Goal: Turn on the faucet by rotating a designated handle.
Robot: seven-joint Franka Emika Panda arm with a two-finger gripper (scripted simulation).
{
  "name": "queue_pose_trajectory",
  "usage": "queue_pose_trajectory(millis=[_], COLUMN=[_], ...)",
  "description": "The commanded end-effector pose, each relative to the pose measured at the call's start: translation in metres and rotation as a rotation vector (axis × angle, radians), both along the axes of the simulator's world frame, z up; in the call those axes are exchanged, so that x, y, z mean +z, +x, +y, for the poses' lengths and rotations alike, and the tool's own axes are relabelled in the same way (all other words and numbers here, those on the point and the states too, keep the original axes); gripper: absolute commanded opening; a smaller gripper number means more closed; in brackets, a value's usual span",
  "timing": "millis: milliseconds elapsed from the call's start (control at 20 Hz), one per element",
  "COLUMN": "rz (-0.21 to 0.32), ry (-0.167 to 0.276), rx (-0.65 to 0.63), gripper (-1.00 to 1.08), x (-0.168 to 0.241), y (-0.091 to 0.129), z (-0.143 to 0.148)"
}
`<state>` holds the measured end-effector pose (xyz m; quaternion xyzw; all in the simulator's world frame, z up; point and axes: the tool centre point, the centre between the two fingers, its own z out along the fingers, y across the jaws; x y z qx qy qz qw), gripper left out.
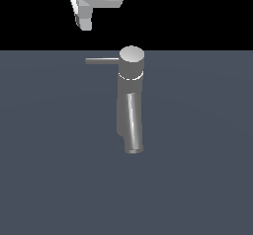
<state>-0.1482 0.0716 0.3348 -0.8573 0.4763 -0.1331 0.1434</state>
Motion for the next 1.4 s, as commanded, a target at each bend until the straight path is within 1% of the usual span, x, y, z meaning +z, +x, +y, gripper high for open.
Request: queue_pose_trajectory(millis=[0, 500, 800, 1050, 1350], rz=[-0.021, -0.102, -0.14, -0.161, -0.174], ry=[0.018, 0.089, 0.122, 0.139, 0.147], rx=[-0.055, -0.272, -0.375, -0.433, -0.469], gripper=[-1.0, -1.0, -1.0, -1.0, -1.0], x=[-0.006, -0.027, -0.036, -0.04, -0.043], y=[0.01, 0.051, 0.072, 0.084, 0.091], z=[0.002, 0.007, 0.006, 0.004, 0.002])
